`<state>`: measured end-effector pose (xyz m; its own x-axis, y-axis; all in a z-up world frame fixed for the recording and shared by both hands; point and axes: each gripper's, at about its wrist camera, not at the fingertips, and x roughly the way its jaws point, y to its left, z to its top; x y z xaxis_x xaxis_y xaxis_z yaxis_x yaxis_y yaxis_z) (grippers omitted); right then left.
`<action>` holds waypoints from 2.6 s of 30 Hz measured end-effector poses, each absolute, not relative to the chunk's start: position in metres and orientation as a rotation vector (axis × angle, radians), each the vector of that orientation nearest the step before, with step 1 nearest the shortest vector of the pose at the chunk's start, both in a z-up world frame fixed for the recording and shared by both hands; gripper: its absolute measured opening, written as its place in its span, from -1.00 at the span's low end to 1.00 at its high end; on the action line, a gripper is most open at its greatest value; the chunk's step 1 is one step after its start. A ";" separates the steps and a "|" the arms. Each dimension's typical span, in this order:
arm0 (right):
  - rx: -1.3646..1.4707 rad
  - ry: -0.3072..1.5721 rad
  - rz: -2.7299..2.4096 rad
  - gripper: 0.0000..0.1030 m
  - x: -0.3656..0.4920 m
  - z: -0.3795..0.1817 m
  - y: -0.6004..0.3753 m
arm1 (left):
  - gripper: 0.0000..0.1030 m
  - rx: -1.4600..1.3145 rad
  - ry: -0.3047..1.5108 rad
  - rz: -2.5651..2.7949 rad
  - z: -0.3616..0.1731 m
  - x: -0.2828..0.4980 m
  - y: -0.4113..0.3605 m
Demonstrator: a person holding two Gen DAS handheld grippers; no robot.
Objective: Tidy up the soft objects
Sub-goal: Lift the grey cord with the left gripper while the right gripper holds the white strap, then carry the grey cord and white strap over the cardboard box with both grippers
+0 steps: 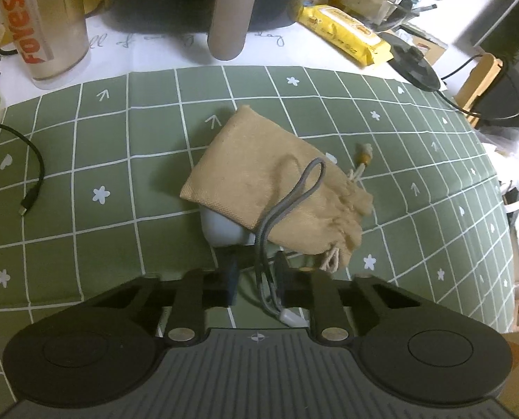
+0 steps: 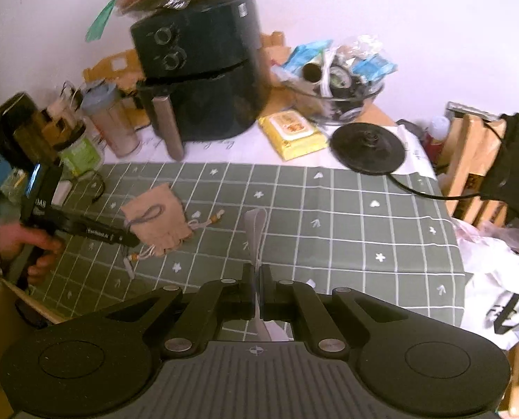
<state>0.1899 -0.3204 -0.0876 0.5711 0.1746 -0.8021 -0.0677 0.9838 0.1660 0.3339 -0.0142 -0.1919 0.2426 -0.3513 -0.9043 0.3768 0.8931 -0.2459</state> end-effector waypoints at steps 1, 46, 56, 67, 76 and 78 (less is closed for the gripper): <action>0.130 0.951 0.131 -0.91 0.189 -0.087 -0.322 | -0.72 0.026 1.227 -0.497 -0.191 0.333 -0.014; 0.134 0.854 0.295 -0.92 0.142 -0.029 -0.275 | -0.89 -0.205 0.939 -0.533 0.006 0.221 0.018; 0.130 0.861 0.331 -0.91 0.123 -0.026 -0.262 | -0.89 -0.266 0.983 -0.572 0.008 0.182 0.019; 0.142 0.895 0.346 -0.91 0.101 -0.037 -0.250 | -0.89 -0.331 1.108 -0.579 -0.029 0.140 0.019; 0.146 0.924 0.336 -0.91 0.085 -0.042 -0.243 | -0.88 -0.341 1.207 -0.547 -0.057 0.113 0.019; 0.150 0.934 0.334 -0.91 0.081 -0.044 -0.242 | -0.88 -0.306 1.220 -0.540 -0.058 0.107 0.016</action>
<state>0.0811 -0.2417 -0.0442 0.5478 0.3449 -0.7622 -0.2162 0.9385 0.2692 0.1071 0.0156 -0.0584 0.2404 -0.5456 -0.8028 0.2274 0.8357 -0.4999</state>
